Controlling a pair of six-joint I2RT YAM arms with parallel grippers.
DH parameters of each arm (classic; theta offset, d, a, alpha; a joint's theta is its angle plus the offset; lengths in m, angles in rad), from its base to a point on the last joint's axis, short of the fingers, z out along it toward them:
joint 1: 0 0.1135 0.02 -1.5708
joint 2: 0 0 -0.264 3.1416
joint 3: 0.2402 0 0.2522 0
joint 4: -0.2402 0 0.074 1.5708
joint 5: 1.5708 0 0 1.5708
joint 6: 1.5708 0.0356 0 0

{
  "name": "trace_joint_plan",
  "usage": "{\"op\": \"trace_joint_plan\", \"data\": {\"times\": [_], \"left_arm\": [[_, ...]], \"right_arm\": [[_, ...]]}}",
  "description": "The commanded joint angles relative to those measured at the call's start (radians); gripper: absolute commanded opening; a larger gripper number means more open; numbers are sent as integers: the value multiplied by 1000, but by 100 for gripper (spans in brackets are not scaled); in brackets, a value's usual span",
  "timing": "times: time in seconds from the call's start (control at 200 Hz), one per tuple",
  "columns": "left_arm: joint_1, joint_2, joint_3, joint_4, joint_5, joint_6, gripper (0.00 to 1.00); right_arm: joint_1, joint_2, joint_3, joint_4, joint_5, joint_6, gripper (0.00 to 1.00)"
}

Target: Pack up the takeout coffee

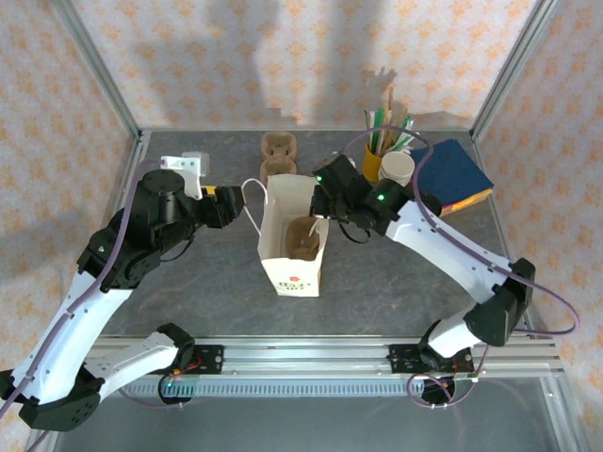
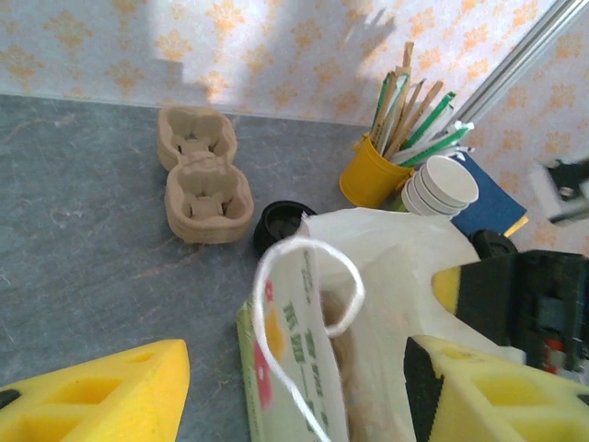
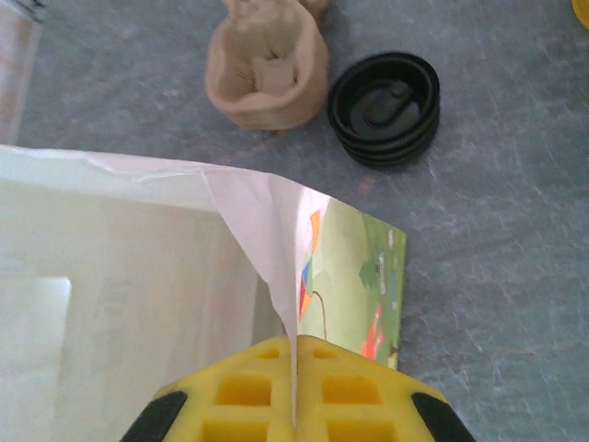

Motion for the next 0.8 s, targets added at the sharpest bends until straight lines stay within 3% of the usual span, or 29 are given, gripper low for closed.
{"op": "trace_joint_plan", "data": {"times": [0.0,0.41,0.791], "left_arm": [[8,-35,3,61,-59,18,66],[7,-136,-59,169,-80,38,72],[7,-176,-107,220,-53,56,74]], "right_arm": [[17,-124,-43,126,-5,-60,0],[38,-417,-307,442,-191,-240,0],[38,-464,-390,527,-284,-226,0]]}}
